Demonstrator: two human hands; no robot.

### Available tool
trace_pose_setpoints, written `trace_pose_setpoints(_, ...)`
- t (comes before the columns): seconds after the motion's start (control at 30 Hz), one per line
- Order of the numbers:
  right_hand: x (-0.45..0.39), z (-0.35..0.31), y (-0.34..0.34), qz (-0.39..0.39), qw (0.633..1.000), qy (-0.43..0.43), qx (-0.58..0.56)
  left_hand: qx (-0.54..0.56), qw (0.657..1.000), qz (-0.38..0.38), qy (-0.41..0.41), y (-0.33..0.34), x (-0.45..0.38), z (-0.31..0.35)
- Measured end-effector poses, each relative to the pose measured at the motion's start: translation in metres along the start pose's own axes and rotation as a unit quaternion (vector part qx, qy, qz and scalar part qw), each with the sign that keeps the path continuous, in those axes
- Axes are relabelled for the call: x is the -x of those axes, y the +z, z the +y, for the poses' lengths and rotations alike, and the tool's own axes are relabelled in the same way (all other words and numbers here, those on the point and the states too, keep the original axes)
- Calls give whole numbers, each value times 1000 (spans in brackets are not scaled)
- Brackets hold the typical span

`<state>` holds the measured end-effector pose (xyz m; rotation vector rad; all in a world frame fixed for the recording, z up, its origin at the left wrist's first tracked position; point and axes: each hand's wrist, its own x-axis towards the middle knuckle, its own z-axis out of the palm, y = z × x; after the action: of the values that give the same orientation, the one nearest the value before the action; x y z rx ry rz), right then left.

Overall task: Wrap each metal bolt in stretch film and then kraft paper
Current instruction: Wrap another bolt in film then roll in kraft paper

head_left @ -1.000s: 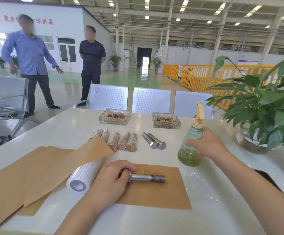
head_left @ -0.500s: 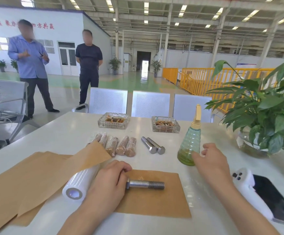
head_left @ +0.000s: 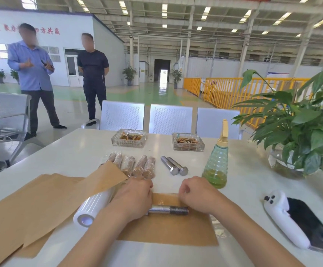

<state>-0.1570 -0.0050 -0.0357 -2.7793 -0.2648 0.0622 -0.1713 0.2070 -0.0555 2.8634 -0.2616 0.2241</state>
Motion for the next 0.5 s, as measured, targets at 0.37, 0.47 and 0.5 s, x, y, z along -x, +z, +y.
trace_pose_setpoints(0.37, 11, 2, -13, 25, 995, -35, -93, 48, 999, 0, 16, -25, 11, -3)
trace_pose_setpoints(0.47, 22, 4, -15, 46, 993, -45, -104, 33, 997, 54, 40, -29, 19, -3)
trace_pose_setpoints(0.5, 25, 5, -15, 53, 992, -49, -101, 25, 996, 68, 49, -30, 22, -3)
